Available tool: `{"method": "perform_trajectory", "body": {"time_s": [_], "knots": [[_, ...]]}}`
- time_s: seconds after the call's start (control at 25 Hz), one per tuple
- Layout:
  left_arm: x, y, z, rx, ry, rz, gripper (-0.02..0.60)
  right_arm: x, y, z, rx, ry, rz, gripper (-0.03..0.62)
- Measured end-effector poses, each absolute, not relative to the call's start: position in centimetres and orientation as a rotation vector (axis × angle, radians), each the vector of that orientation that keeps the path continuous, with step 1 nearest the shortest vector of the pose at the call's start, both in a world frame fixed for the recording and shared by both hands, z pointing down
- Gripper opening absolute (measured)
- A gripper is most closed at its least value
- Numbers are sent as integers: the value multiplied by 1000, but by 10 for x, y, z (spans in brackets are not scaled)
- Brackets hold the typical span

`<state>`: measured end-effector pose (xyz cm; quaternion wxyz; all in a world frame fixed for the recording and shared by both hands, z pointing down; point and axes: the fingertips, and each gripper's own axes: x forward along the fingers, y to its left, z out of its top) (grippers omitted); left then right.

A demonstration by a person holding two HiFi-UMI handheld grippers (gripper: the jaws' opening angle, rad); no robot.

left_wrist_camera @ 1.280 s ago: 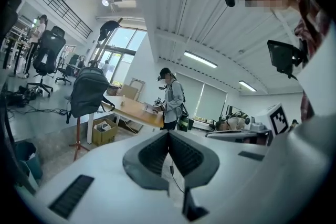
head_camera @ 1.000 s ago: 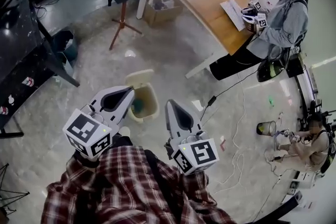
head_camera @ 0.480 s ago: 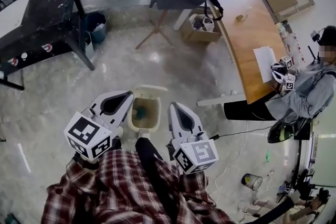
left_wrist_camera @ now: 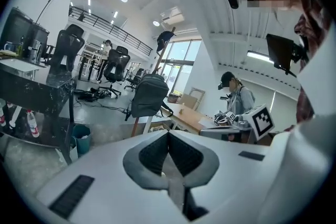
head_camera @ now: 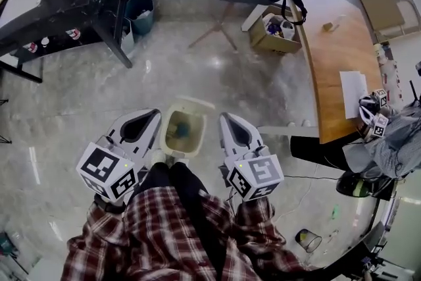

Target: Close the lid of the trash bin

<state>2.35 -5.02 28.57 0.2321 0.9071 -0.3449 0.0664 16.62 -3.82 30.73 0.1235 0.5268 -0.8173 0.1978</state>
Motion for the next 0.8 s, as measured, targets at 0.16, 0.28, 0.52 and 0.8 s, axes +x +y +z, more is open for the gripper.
{"method": "perform_trajectory", "body": {"time_s": [0.16, 0.28, 0.52, 0.8], "knots": [[27, -52, 303, 2463, -944, 200, 11, 177, -48, 330, 1511, -2345, 605, 12], [30, -55, 322, 2433, -942, 215, 11, 180, -57, 355, 1455, -2326, 645, 12], [34, -54, 379, 2357, -920, 246, 11, 182, -89, 426, 1270, -2317, 756, 14], [27, -58, 464, 2276, -909, 268, 11, 185, -120, 534, 1075, -2241, 898, 63]]}}
